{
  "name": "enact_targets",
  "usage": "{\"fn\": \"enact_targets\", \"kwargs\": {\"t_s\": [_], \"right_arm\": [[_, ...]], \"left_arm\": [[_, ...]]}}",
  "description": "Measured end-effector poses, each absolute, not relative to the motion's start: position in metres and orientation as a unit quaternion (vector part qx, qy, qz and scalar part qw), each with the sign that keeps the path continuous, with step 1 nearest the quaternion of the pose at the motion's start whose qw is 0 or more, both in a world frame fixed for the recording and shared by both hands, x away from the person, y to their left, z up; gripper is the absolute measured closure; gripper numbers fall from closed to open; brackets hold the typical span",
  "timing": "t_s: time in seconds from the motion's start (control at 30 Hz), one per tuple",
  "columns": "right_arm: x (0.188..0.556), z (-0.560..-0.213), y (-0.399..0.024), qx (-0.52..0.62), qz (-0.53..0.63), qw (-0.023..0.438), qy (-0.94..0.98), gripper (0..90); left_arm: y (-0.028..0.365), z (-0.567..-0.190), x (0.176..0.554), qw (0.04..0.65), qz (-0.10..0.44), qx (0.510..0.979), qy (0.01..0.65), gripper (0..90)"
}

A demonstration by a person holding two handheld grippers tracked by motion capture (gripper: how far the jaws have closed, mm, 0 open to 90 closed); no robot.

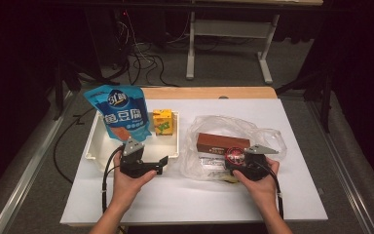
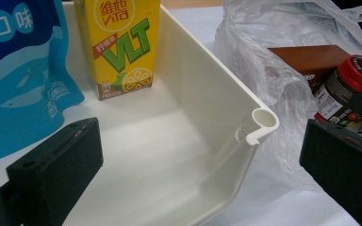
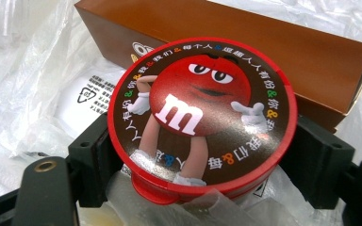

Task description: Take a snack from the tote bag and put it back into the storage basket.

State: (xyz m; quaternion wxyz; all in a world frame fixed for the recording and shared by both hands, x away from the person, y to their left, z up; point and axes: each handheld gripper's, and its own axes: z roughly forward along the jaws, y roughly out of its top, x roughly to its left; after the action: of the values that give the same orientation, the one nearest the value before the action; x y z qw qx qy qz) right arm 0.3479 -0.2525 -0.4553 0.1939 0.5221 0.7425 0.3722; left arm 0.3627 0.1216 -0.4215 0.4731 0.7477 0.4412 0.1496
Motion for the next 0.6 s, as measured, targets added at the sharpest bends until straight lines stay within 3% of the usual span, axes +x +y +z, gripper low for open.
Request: {"fn": "enact_targets", "kwargs": {"t_s": [0.17,0.6], "right_arm": [[0.344,-0.451,-0.248,0.511,0.355,0.223,0.750,26.0],[0.341,-0.432,-0.250,0.501,0.384,0.209,0.747,26.3]], "left_arm": [[0.119,-0.422,0.361,0.472,0.149,0.750,0.438,1.1],[0.105,-0.419,0.356,0.483,0.146,0.752,0.425,1.5]]}}
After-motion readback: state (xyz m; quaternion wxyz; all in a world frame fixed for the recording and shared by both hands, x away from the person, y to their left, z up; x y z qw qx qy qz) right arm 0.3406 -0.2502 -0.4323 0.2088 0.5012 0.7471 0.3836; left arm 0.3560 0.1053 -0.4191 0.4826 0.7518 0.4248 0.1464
